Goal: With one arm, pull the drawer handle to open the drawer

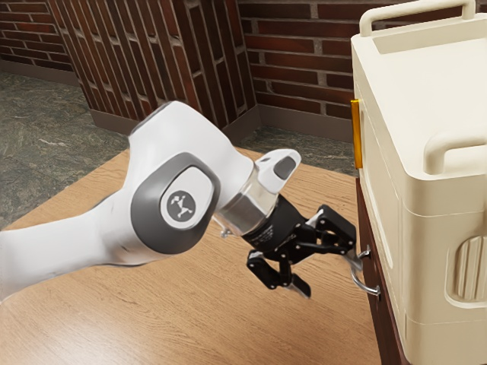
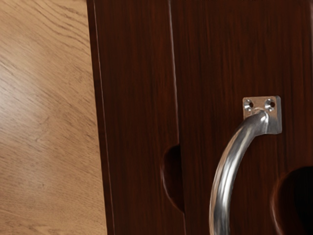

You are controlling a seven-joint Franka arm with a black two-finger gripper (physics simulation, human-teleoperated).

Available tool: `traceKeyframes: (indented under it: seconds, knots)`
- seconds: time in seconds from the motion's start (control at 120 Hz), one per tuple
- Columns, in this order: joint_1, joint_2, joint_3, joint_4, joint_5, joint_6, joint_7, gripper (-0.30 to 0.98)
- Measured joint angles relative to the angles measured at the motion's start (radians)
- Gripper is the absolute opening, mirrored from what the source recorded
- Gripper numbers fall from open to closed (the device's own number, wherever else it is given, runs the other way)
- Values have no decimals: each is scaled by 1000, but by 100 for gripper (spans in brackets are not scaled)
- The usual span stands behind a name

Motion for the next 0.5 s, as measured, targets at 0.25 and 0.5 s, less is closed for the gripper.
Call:
traceKeyframes:
  seconds: [0.25, 0.5]
  knots:
    - [0, 17, -15, -21, -3, 30, -9, 69]
    - [1, 10, -15, -43, 1, 44, -15, 69]
